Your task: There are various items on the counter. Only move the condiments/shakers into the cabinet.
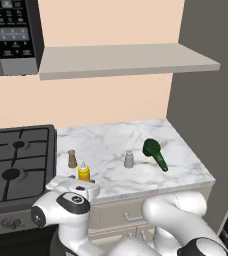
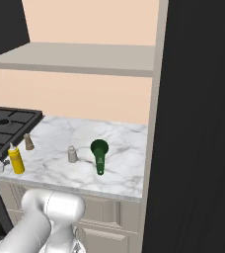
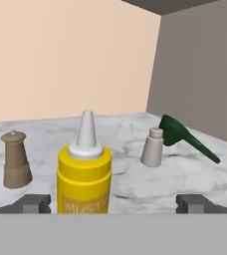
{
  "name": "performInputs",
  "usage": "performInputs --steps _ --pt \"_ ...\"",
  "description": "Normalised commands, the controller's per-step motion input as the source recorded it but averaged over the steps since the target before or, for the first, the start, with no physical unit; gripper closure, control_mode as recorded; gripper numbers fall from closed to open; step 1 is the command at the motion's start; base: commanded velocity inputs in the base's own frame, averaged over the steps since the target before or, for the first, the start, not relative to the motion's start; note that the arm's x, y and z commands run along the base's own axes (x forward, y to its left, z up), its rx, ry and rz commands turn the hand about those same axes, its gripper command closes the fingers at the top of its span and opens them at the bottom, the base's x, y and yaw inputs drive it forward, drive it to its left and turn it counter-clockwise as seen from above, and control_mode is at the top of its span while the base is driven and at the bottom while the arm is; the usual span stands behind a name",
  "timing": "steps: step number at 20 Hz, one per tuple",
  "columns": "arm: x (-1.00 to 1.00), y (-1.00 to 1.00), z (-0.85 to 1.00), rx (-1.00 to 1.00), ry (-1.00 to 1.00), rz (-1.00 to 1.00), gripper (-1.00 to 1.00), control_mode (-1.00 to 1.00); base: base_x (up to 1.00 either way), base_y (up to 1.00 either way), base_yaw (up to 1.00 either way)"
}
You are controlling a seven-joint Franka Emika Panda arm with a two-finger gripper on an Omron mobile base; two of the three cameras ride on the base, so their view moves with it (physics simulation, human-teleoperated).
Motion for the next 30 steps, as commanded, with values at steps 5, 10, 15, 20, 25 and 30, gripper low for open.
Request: performInputs --steps 5,10,15,20,25,30 --pt "0.23 0.15 -0.17 0.00 0.00 -0.01 -1.00 -1.00 0.00 0.00 0.00" --pt "0.23 0.28 -0.20 0.00 0.00 -0.01 -1.00 -1.00 0.00 0.00 0.00" --pt "0.05 -0.07 -0.11 0.00 0.00 -0.02 -1.00 -1.00 0.00 0.00 0.00" --pt "0.01 -0.19 -0.08 0.00 0.00 -0.03 -1.00 -1.00 0.00 0.00 0.00" --pt "0.13 -0.14 -0.04 0.00 0.00 0.00 -1.00 -1.00 0.00 0.00 0.00" --pt "0.28 -0.08 -0.03 0.00 0.00 0.00 -1.00 -1.00 0.00 0.00 0.00"
